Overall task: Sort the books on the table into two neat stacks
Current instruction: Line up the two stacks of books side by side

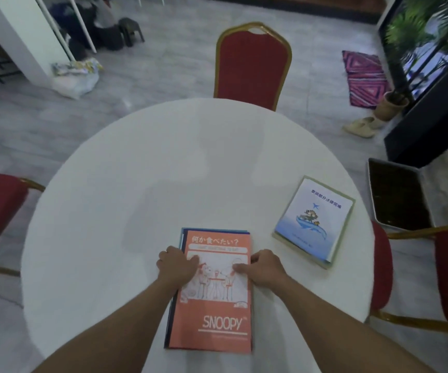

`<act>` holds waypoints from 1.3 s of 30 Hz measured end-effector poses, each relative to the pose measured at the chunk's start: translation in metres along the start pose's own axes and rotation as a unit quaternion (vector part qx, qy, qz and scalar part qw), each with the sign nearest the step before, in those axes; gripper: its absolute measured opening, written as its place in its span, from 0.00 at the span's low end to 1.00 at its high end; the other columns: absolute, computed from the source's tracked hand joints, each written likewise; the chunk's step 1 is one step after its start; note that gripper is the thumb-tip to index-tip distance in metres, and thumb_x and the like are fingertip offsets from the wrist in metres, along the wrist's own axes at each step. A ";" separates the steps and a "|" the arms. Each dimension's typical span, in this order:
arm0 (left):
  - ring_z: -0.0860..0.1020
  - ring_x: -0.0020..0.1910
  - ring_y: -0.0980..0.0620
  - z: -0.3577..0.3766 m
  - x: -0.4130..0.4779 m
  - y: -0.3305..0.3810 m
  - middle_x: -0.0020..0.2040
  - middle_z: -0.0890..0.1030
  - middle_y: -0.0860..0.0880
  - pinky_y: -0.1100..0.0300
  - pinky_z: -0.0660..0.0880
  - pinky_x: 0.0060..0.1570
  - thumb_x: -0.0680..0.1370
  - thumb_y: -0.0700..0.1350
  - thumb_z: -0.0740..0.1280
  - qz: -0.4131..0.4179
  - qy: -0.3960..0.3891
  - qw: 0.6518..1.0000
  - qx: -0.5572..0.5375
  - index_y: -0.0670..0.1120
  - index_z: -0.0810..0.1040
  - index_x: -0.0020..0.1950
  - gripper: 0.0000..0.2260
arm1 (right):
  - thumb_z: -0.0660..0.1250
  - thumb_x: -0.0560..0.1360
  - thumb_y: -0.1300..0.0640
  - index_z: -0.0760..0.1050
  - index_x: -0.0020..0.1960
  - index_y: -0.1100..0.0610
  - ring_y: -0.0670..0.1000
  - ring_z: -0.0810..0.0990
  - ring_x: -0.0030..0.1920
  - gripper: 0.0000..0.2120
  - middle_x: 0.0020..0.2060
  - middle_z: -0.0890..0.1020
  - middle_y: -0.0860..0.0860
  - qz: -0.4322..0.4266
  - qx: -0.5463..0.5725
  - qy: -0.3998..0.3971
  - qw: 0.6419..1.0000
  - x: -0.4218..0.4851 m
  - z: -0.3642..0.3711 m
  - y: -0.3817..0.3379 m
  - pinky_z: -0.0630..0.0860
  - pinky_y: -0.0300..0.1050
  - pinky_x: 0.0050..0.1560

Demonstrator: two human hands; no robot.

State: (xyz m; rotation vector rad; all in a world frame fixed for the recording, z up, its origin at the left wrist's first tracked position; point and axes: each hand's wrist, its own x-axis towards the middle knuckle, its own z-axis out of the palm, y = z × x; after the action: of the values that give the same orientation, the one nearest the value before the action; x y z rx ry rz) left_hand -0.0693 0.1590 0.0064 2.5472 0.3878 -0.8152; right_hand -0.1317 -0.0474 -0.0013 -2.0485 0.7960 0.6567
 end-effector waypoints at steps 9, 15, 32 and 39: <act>0.84 0.41 0.44 -0.004 -0.001 -0.003 0.47 0.83 0.44 0.48 0.84 0.43 0.73 0.51 0.72 -0.075 -0.054 0.972 -0.218 0.43 0.68 0.58 0.21 | 0.81 0.61 0.51 0.73 0.58 0.56 0.52 0.85 0.45 0.30 0.55 0.82 0.54 0.058 0.082 -0.029 0.995 0.004 0.017 -0.009 0.81 0.41 0.33; 0.86 0.39 0.46 -0.007 -0.006 -0.001 0.46 0.83 0.43 0.54 0.82 0.32 0.77 0.49 0.67 -0.023 -0.069 0.948 -0.308 0.44 0.62 0.63 0.20 | 0.78 0.68 0.56 0.62 0.61 0.55 0.54 0.84 0.51 0.30 0.57 0.78 0.54 0.033 0.116 -0.026 0.992 -0.005 0.017 -0.013 0.82 0.44 0.35; 0.85 0.46 0.52 -0.098 -0.046 0.041 0.50 0.83 0.50 0.53 0.83 0.42 0.77 0.36 0.62 0.232 0.068 0.856 -0.457 0.50 0.74 0.58 0.12 | 0.74 0.70 0.68 0.81 0.52 0.55 0.45 0.87 0.40 0.13 0.41 0.87 0.48 -0.225 0.338 0.098 0.909 -0.045 -0.043 -0.101 0.81 0.42 0.37; 0.82 0.54 0.55 -0.087 -0.037 0.002 0.56 0.81 0.55 0.62 0.80 0.48 0.79 0.43 0.67 0.309 0.064 0.882 -0.350 0.53 0.72 0.62 0.13 | 0.75 0.72 0.51 0.75 0.58 0.43 0.44 0.85 0.50 0.17 0.50 0.86 0.43 -0.260 0.258 0.086 0.927 -0.039 -0.026 -0.077 0.83 0.46 0.49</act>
State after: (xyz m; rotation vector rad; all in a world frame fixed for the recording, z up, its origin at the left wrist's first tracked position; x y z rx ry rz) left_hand -0.0559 0.1944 0.0935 1.8514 -0.1013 -0.1966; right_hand -0.0967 -0.0223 0.0781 -1.7221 0.4223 -0.0386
